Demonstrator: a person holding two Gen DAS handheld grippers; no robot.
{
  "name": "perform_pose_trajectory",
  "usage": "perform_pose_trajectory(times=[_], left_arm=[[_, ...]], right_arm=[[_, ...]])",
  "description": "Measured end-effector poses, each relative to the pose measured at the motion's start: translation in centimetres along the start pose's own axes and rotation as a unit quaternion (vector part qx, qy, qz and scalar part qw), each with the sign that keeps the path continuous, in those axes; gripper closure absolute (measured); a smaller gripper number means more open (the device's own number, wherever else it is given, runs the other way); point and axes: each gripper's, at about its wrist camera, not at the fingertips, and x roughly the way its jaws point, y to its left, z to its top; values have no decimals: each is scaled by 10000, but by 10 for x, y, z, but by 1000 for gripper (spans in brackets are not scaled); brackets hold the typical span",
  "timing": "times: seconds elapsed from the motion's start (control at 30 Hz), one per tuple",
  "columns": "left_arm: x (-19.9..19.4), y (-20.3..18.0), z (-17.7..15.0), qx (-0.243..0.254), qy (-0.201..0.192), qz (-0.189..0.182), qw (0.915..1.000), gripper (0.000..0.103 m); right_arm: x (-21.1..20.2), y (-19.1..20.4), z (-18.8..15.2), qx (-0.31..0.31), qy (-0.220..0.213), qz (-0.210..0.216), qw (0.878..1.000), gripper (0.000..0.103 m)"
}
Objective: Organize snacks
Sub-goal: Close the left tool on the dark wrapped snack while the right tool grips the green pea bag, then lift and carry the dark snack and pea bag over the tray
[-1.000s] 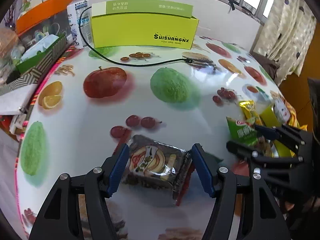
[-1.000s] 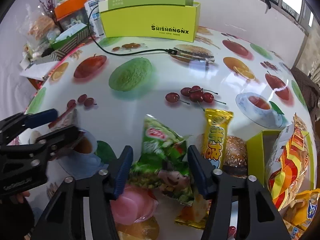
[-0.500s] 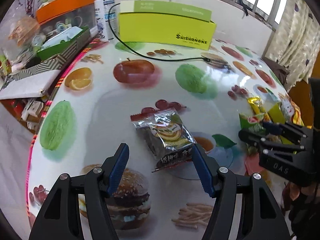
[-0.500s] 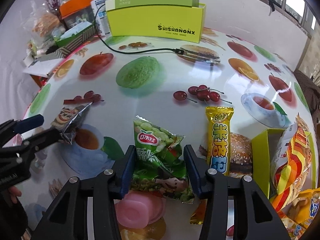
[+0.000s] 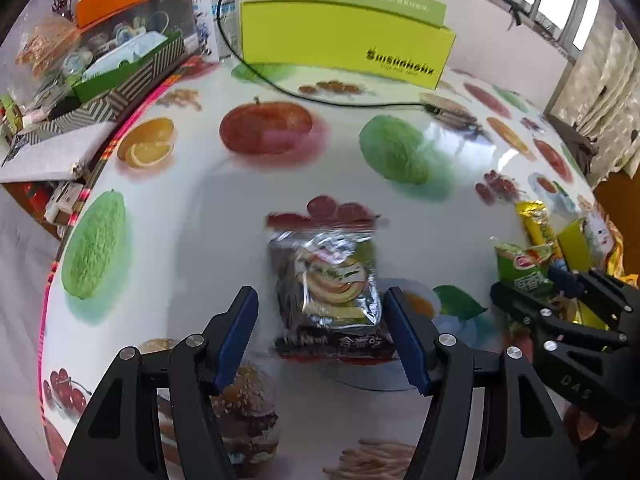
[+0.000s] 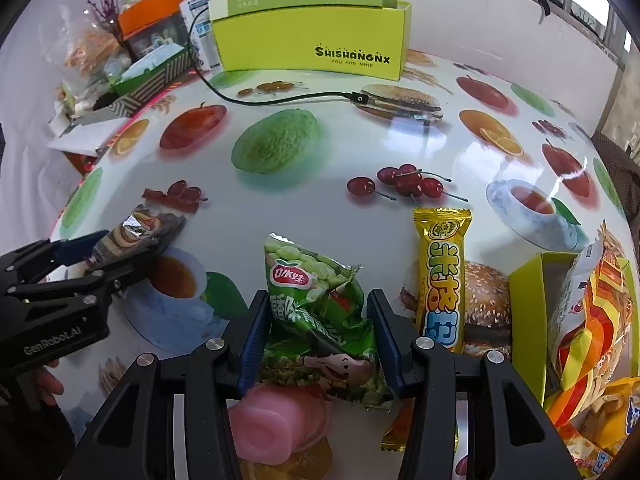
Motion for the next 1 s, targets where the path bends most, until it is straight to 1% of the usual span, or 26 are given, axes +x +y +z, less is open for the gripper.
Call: perform_pose_trajectory(times=[0.13,0.23,0.33,0.6,0.73,1.0], left_arm=[[2,-1,-1,73,-20,84,9999,37],[3,-2,-1,141,-42,80,9999,37],[2,-1,-1,129,-74,18,9999,41],[-2,-2,-2,96,-188,-117,9997,45],[-8,-3,-3,26,-299,-226,9993,45],[-24,-12,-1,125,-471,-357,9982,45]], right_arm=[[0,0,0,-21,-13,-24,10000,56],[0,0,0,19,-30,-10,10000,56],[-1,0,0,37,-61,-4,10000,57],[-7,-2,-1,85,-182,-41,9998,59],[-12,-4,-1,99,-270,-67,9996,59],[-26,-6,-2,146,-441,-125,9988,59]])
